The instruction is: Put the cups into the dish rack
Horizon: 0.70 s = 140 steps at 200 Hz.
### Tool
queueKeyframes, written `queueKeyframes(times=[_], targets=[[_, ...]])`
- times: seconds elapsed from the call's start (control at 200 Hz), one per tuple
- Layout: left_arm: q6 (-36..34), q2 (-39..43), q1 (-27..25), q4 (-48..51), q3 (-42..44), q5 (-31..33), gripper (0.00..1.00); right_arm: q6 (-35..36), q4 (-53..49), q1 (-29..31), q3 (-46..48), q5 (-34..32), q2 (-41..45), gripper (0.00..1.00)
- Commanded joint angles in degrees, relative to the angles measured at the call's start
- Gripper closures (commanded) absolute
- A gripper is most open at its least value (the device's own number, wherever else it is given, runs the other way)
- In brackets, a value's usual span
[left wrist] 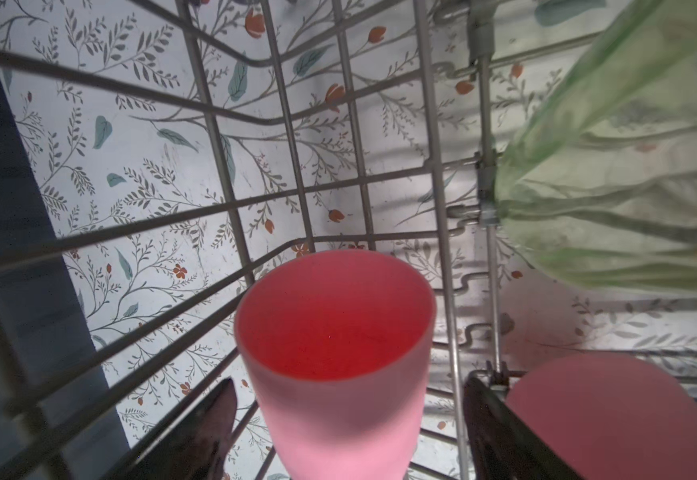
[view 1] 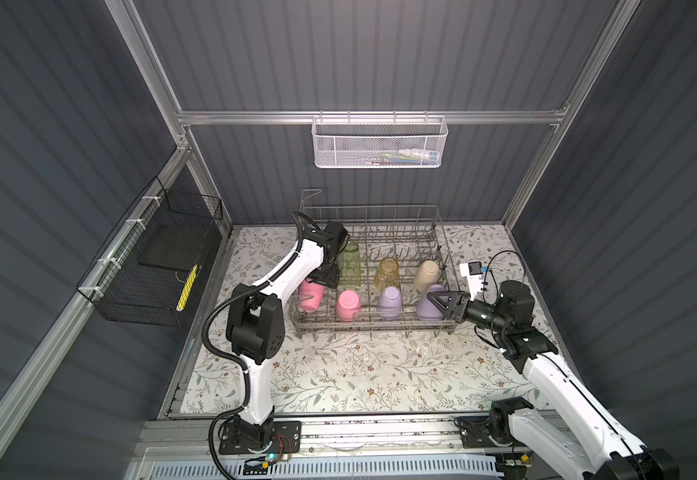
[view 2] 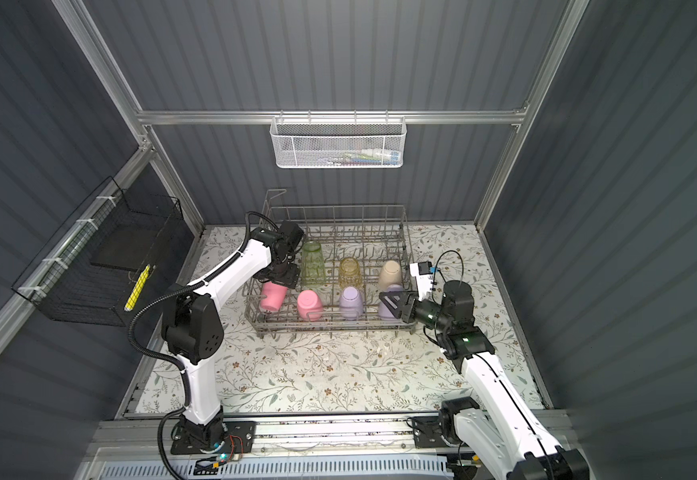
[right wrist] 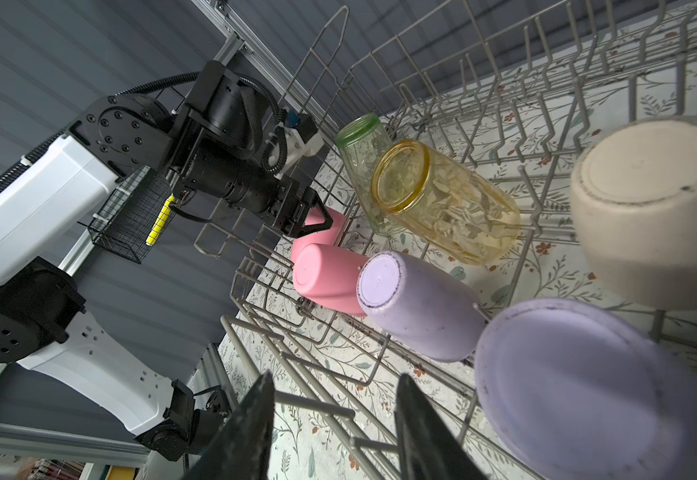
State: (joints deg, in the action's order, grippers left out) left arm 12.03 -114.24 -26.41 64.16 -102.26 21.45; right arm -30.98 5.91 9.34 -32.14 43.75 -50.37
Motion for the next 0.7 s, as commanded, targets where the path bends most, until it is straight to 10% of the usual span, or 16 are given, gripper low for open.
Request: queueKeyframes(times=[0.0,0.695], targets=[[2.1,0.6,0.4,-0.8,1.3,3.4,0.14,0.9,-0.1,-0.3,0.5,0.7,1.1,0.51],[3.9,-1.4,0.4,-5.7,7.3,-2.5,0.28,1.0,-0.8,-0.4,0.5,0.6,1.7,0.51]])
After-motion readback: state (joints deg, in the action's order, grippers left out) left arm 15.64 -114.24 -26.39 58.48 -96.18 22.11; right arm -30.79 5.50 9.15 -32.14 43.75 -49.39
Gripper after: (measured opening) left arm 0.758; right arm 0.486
